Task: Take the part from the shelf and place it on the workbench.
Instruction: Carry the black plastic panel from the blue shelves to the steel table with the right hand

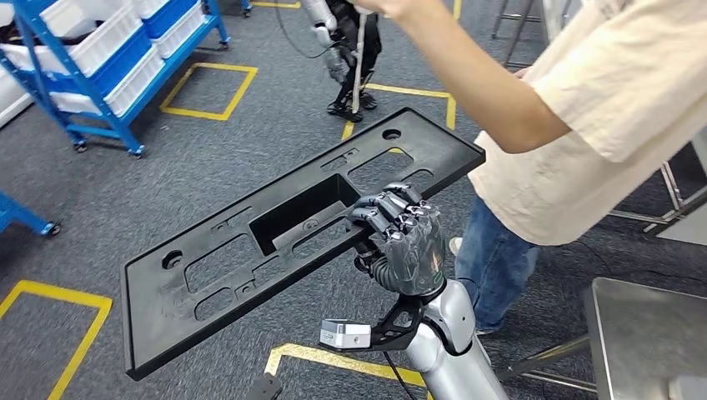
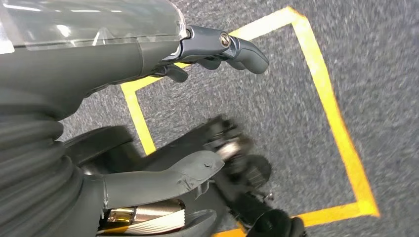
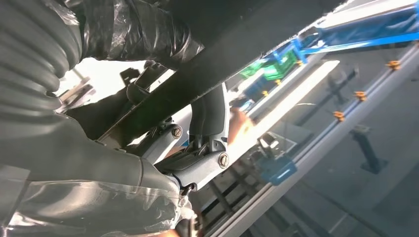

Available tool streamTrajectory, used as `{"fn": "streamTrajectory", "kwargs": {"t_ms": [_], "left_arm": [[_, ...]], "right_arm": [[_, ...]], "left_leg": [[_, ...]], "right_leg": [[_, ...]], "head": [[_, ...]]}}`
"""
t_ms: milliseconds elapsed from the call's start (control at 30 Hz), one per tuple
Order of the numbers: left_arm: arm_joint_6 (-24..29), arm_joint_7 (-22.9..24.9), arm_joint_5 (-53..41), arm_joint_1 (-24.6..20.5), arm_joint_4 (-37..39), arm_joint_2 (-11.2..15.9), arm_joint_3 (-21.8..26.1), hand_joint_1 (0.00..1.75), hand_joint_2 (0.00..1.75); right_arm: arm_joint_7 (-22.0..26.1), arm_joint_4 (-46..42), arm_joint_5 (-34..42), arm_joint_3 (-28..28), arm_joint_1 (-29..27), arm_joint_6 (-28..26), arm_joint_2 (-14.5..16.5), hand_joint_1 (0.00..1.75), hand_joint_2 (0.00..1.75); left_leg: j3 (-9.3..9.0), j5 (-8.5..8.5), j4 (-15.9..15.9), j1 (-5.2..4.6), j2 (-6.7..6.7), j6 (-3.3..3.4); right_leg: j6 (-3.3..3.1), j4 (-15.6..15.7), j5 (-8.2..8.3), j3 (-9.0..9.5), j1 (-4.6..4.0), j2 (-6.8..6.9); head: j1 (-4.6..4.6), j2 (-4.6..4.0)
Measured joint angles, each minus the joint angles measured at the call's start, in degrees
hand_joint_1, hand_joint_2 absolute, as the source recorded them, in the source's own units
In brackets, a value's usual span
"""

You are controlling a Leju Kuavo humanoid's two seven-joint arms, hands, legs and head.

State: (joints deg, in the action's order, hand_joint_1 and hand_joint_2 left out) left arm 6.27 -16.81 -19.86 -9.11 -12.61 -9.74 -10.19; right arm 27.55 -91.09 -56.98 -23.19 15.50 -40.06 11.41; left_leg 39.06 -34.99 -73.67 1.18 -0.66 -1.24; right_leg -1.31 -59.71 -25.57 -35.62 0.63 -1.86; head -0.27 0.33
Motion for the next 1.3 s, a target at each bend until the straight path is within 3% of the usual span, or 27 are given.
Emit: {"fn": "streamTrajectory", "kwargs": {"t_ms": [33, 67, 100, 167, 233, 300, 367, 433, 500, 533, 567, 633, 700, 733, 800, 867, 933, 1000, 1033, 1067, 1100, 1167, 1200, 1233, 1300], "left_arm": [[-0.04, 0.00, -0.02, 0.11, 0.00, 0.07, 0.02, 0.00, 1.75], [-0.06, -0.01, -0.05, 0.14, 0.00, 0.11, 0.02, 0.00, 1.75], [-0.06, -0.01, -0.07, 0.10, 0.00, 0.14, 0.02, 0.00, 1.75], [-0.06, -0.03, -0.10, -0.03, 0.00, 0.28, 0.08, 0.00, 1.75], [-0.07, -0.04, -0.10, -0.08, 0.00, 0.39, 0.17, 0.00, 1.75], [-0.07, -0.04, -0.12, -0.11, 0.00, 0.35, 0.21, 0.00, 1.75], [-0.03, -0.08, -0.15, -0.17, -0.01, 0.29, 0.25, 0.00, 1.75], [0.01, -0.12, -0.18, -0.13, -0.02, 0.25, 0.30, 0.00, 1.75], [0.01, -0.10, -0.19, 0.11, -0.02, 0.26, 0.34, 0.00, 1.75], [-0.02, -0.09, -0.19, 0.22, -0.02, 0.26, 0.34, 0.00, 1.75], [-0.05, -0.09, -0.19, 0.25, -0.02, 0.26, 0.35, 0.00, 1.75], [-0.10, -0.13, -0.17, 0.13, -0.02, 0.23, 0.36, 0.00, 1.75], [-0.13, -0.16, -0.16, -0.05, -0.02, 0.23, 0.38, 0.00, 1.75], [-0.13, -0.17, -0.15, -0.10, -0.02, 0.24, 0.40, 0.00, 1.75], [-0.20, -0.20, -0.16, -0.17, -0.03, 0.23, 0.42, 0.00, 1.75], [-0.37, -0.36, -0.28, -0.28, -0.04, 0.20, 0.42, 0.00, 1.75], [-0.59, -0.58, -0.51, -0.23, -0.04, 0.22, 0.42, 0.00, 1.75], [-0.74, -0.69, -0.68, 0.04, -0.04, 0.30, 0.43, 0.00, 1.75], [-0.79, -0.70, -0.72, 0.17, -0.04, 0.36, 0.44, 0.00, 1.75], [-0.83, -0.70, -0.75, 0.24, -0.04, 0.40, 0.44, 0.00, 1.75], [-0.86, -0.71, -0.79, 0.25, -0.04, 0.45, 0.44, 0.00, 1.75], [-0.90, -0.72, -0.90, 0.25, -0.04, 0.66, 0.48, 0.00, 1.75], [-0.91, -0.71, -0.96, 0.26, -0.04, 0.79, 0.51, 0.00, 1.75], [-0.93, -0.70, -1.03, 0.28, -0.04, 0.90, 0.56, 0.00, 1.75], [-1.00, -0.71, -1.13, 0.25, -0.04, 0.98, 0.62, 0.00, 1.75]], "right_arm": [[-0.02, 0.13, 0.00, 0.00, -0.02, 0.00, 0.00, 1.75, 1.75], [-0.03, 0.22, 0.00, 0.00, -0.03, 0.00, 0.00, 1.75, 1.75], [-0.03, 0.28, 0.00, 0.00, -0.02, -0.01, 0.01, 1.75, 1.75], [-0.04, 0.32, 0.00, 0.00, 0.03, 0.00, 0.03, 1.75, 1.75], [-0.04, 0.34, 0.01, 0.00, 0.05, 0.00, 0.07, 1.75, 1.75], [-0.05, 0.34, -0.02, 0.00, -0.03, -0.01, 0.08, 1.75, 1.75], [-0.05, 0.25, -0.10, 0.00, -0.14, -0.02, 0.03, 1.75, 1.75], [0.04, 0.16, -0.25, 0.00, -0.20, -0.03, -0.01, 1.75, 1.75], [0.11, 0.16, -0.45, 0.00, -0.42, -0.03, -0.09, 1.75, 1.75], [0.09, 0.16, -0.53, 0.00, -0.57, -0.03, -0.15, 1.75, 1.75], [0.07, 0.17, -0.62, 0.00, -0.68, -0.02, -0.19, 1.75, 1.75], [0.06, 0.16, -0.74, 0.00, -0.73, -0.02, -0.22, 1.75, 1.75], [0.10, 0.15, -0.81, 0.00, -0.71, -0.01, -0.21, 1.75, 1.75], [0.09, 0.15, -0.82, 0.00, -0.70, -0.01, -0.21, 1.75, 1.75], [0.01, 0.14, -0.81, 0.00, -0.68, -0.01, -0.21, 1.75, 1.75], [-0.04, 0.07, -0.85, 0.00, -0.66, -0.01, -0.21, 1.75, 1.75], [-0.10, 0.02, -0.91, 0.00, -0.60, -0.01, -0.16, 1.75, 1.75], [-0.23, 0.04, -0.94, 0.00, -0.62, -0.01, -0.11, 1.75, 1.75], [-0.29, 0.08, -0.94, 0.00, -0.65, -0.01, -0.11, 1.75, 1.75], [-0.34, 0.11, -0.93, 0.00, -0.68, -0.01, -0.11, 1.75, 1.75], [-0.38, 0.14, -0.93, 0.00, -0.69, -0.01, -0.11, 1.75, 1.75], [-0.40, 0.14, -0.87, 0.00, -0.64, -0.01, -0.11, 1.75, 1.75], [-0.40, 0.14, -0.83, 0.00, -0.61, -0.01, -0.11, 1.75, 1.75], [-0.40, 0.14, -0.78, 0.00, -0.59, -0.01, -0.11, 1.75, 1.75], [-0.40, 0.14, -0.69, 0.00, -0.58, -0.01, -0.11, 1.75, 1.75]], "left_leg": [[0.62, 0.50, -0.79, -0.01, 0.14, 0.15], [0.18, 2.09, 0.66, -0.04, 0.34, 0.41], [-1.23, 4.39, 4.07, -0.11, 0.89, 0.81], [-4.40, 7.53, 11.30, -0.14, 3.51, 1.78], [-5.71, 8.03, 14.24, -0.30, 5.08, 2.30], [-6.03, 8.37, 14.94, -0.31, 4.07, 2.47], [-6.53, 8.93, 16.04, -0.01, 2.63, 2.89], [-6.78, 9.20, 16.63, 0.01, 1.05, 3.16], [-6.71, 9.14, 16.58, -0.05, -0.67, 3.17], [-6.69, 9.07, 16.54, -0.05, -1.54, 3.13], [-6.70, 8.98, 16.47, -0.04, -2.38, 3.04], [-6.80, 8.63, 16.16, -0.03, -3.80, 2.63], [-6.89, 8.13, 15.69, -0.34, -4.87, 1.90], [-6.98, 7.94, 15.58, -0.48, -5.34, 1.52], [-7.31, 7.70, 15.62, -0.47, -6.19, 0.85], [-7.05, 6.44, 14.35, -0.18, -4.54, 0.27], [-4.68, 3.05, 8.80, 0.00, -1.35, 0.01], [-0.99, -0.09, 1.16, -0.02, -0.05, 0.10], [0.18, -0.24, -0.88, -0.05, 0.11, 0.27], [0.34, 0.81, -0.67, -0.11, 0.26, 0.56], [-0.54, 2.84, 1.78, -0.22, 0.62, 0.97], [-3.70, 7.08, 9.52, -0.38, 3.13, 2.12], [-4.96, 8.20, 12.53, -0.44, 4.40, 2.55], [-5.65, 8.58, 14.19, -0.51, 5.28, 2.84], [-6.03, 8.55, 15.00, -0.69, 4.81, 2.93]], "right_leg": [[-0.04, -0.07, 0.01, -0.02, -0.13, -0.85], [-0.04, -0.16, 0.02, -0.01, -0.25, -1.73], [-0.04, -0.24, 0.02, 0.01, -0.34, -2.58], [0.13, -0.37, 0.11, -0.07, -0.36, -4.05], [0.69, -0.33, 0.39, -0.41, -0.02, -5.26], [1.47, -0.10, 0.68, -0.65, 0.20, -6.09], [2.04, -1.43, -0.34, -1.35, -0.08, -3.78], [2.41, -6.70, -3.54, -3.87, -0.22, -0.08], [2.77, -13.09, -6.25, -6.98, 0.03, 1.29], [2.94, -14.29, -6.24, -7.52, 0.18, 1.57], [3.08, -13.43, -5.22, -6.98, 0.34, 1.84], [3.15, -6.45, -1.93, -3.16, 0.45, 3.72], [2.58, -0.82, -0.27, -0.17, 0.19, 5.54], [2.17, 0.08, -0.31, 0.21, 0.00, 5.82], [1.34, 0.10, -0.18, 0.13, -0.10, 4.45], [0.66, 0.31, 0.10, 0.14, 0.08, 3.17], [0.14, 0.40, 0.29, 0.15, 0.19, 1.91], [-0.11, 0.36, 0.34, 0.12, -0.03, 0.41], [-0.15, 0.33, 0.35, 0.13, -0.18, -0.47], [-0.16, 0.29, 0.35, 0.17, -0.30, -1.34], [-0.16, 0.27, 0.36, 0.26, -0.43, -2.22], [-0.10, 0.21, 0.38, 0.34, -0.54, -3.75], [0.05, 0.15, 0.44, 0.25, -0.50, -4.43], [0.28, 0.14, 0.53, 0.08, -0.35, -5.03], [1.07, 0.31, 0.87, -0.30, -0.04, -6.34]], "head": [[-0.01, 0.00], [-0.01, 0.00], [-0.01, 0.00], [0.02, 0.00], [-0.03, 0.00], [-0.09, 0.00], [-0.03, 0.00], [0.04, 0.00], [0.06, 0.00], [0.06, 0.00], [0.06, 0.00], [0.06, 0.00], [0.04, 0.00], [0.04, 0.00], [0.04, 0.00], [0.02, 0.00], [0.02, 0.00], [0.02, 0.00], [0.02, 0.00], [0.02, 0.00], [0.02, 0.00], [0.04, 0.00], [0.03, 0.00], [0.04, 0.00], [0.02, 0.00]]}}
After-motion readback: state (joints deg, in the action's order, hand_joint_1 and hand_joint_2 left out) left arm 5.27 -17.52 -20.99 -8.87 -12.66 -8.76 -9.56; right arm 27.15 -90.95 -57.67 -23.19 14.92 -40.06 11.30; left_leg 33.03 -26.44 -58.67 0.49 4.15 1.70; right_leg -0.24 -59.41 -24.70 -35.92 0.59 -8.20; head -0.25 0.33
